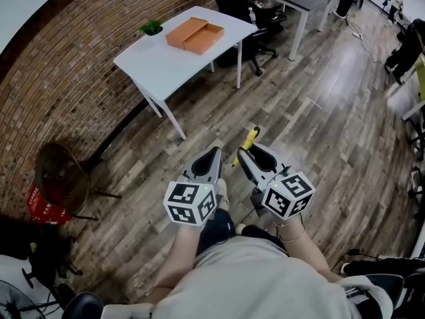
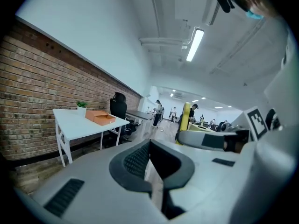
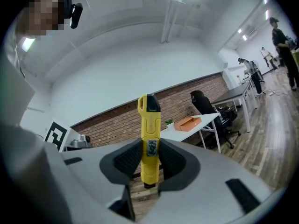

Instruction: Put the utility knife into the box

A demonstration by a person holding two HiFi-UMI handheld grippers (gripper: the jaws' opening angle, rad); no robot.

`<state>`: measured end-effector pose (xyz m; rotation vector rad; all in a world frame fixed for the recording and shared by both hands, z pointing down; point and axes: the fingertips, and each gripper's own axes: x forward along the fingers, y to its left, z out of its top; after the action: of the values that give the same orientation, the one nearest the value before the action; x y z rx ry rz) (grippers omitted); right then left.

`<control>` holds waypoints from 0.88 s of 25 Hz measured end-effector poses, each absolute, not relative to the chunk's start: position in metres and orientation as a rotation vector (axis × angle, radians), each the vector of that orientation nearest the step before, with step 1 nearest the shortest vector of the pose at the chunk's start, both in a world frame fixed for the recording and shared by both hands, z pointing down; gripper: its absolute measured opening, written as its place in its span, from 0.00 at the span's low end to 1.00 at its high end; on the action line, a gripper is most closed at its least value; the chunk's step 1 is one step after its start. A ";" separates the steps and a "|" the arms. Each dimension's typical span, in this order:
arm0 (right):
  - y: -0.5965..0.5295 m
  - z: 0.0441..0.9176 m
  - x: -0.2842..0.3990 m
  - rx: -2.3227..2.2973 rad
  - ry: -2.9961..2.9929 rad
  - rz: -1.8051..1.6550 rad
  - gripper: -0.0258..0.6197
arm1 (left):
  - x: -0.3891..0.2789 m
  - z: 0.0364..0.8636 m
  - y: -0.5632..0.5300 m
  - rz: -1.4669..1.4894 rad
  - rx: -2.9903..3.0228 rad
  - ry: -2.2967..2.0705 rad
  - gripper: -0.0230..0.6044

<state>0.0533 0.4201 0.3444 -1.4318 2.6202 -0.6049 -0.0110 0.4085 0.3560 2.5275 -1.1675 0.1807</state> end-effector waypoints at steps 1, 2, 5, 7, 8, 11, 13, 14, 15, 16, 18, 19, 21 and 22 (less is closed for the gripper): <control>0.406 0.344 0.054 -1.440 2.618 -0.601 0.21 | -0.010 0.355 0.394 0.175 2.533 -1.160 0.05; 0.391 0.343 0.055 -1.449 2.614 -0.593 0.21 | -0.010 0.355 0.378 0.169 2.537 -1.154 0.05; 0.348 0.339 0.054 -1.464 2.606 -0.566 0.21 | -0.011 0.355 0.334 0.163 2.540 -1.123 0.05; 0.319 0.339 0.050 -1.470 2.614 -0.555 0.21 | -0.011 0.354 0.304 0.171 2.554 -1.098 0.05; 0.304 0.339 0.049 -1.476 2.610 -0.557 0.21 | -0.011 0.352 0.289 0.175 2.566 -1.084 0.05; 0.263 0.332 0.047 -1.492 2.580 -0.562 0.21 | -0.012 0.345 0.250 0.179 2.594 -1.052 0.05; 0.242 0.327 0.043 -1.505 2.576 -0.539 0.21 | -0.016 0.343 0.228 0.167 2.595 -1.040 0.05; 0.233 0.327 0.041 -1.512 2.576 -0.530 0.21 | -0.017 0.342 0.218 0.159 2.593 -1.033 0.05; 0.226 0.328 0.040 -1.521 2.576 -0.527 0.21 | -0.019 0.342 0.210 0.156 2.594 -1.027 0.05; 0.220 0.330 0.040 -1.530 2.574 -0.530 0.21 | -0.020 0.342 0.202 0.157 2.598 -1.024 0.05; 0.208 0.336 0.040 -1.550 2.571 -0.546 0.21 | -0.023 0.343 0.188 0.157 2.601 -1.021 0.05; 0.202 0.339 0.039 -1.556 2.573 -0.556 0.21 | -0.025 0.344 0.182 0.154 2.596 -1.023 0.05; 0.193 0.345 0.038 -1.563 2.585 -0.575 0.21 | -0.029 0.349 0.172 0.153 2.576 -1.031 0.05; 0.189 0.347 0.037 -1.565 2.591 -0.581 0.21 | -0.031 0.352 0.168 0.156 2.567 -1.034 0.05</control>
<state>0.0366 0.1886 0.3466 -1.5648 2.5906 -0.5812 -0.0307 0.1676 0.3521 2.5669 -1.0337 0.1562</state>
